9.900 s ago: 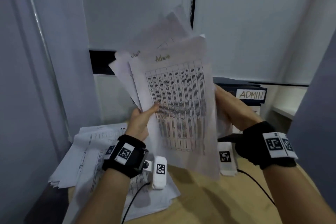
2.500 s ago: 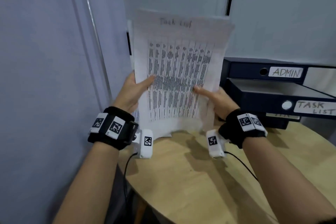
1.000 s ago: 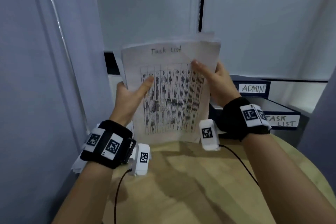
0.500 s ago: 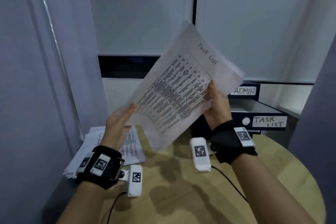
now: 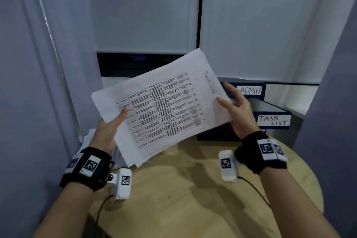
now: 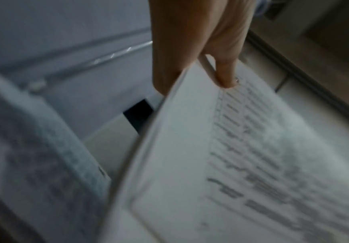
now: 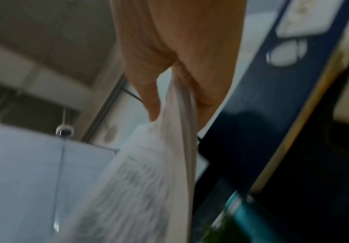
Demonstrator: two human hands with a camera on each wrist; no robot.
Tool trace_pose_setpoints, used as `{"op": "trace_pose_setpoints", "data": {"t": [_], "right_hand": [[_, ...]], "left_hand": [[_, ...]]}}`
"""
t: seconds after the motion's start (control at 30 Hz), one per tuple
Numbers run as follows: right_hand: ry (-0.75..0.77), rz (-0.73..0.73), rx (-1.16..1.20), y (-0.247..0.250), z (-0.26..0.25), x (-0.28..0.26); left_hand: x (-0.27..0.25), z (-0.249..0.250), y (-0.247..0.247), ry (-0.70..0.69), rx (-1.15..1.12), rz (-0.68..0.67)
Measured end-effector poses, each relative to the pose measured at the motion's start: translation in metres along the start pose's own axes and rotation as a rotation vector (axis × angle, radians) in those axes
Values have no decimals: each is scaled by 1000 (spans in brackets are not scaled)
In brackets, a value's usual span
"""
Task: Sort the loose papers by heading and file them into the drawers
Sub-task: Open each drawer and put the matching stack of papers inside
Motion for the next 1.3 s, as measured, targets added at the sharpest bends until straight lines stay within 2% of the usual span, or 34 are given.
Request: {"op": "trace_pose_setpoints", "data": {"t": [0.1, 0.17, 0.23, 0.4, 0.5, 0.67, 0.73, 0.83, 0.97, 1.07, 1.17, 1.3], "right_hand": [[-43, -231, -249, 4, -5, -5], [-75, -326, -283, -3, 1, -13], [-80, -308, -283, -5, 9, -17], [-116, -237, -282, 0, 19, -20], [-143, -264, -286, 1, 19, -25], [-445, -462, -308, 14, 54, -47], [-457, -430, -276, 18, 54, -47], [-392, -279, -362, 22, 36, -38], [-396, 10, -340, 48, 46, -38], [-349, 151, -353, 64, 57, -49], [-344, 146, -377, 61, 58, -58], [-448, 22, -500, 49, 61, -70]], "left_hand": [[-5, 13, 2, -102, 102, -86], [-8, 15, -3, -126, 188, -159], [-10, 12, -9, -143, 260, -233], [-5, -1, -4, -138, 362, -198], [-11, -6, -10, -93, 368, -273], [-23, -20, -18, 71, 399, -511], [-21, -21, -17, 53, 412, -496], [-19, -16, -16, 24, 414, -435], [-29, -19, -14, 37, 346, -512], [-33, -20, -12, 17, 327, -547], [-38, -18, -13, -3, 287, -585], [-41, -19, -15, 13, 259, -598]]}}
Point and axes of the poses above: each hand's wrist, its own x-axis towards the middle knuckle, its own y-axis out of the back of the hand, z = x × y, the point moved 6 cm from there along x, towards the middle knuckle, and after that the axes turned 4 degrees about z, right-handed, at the moved point
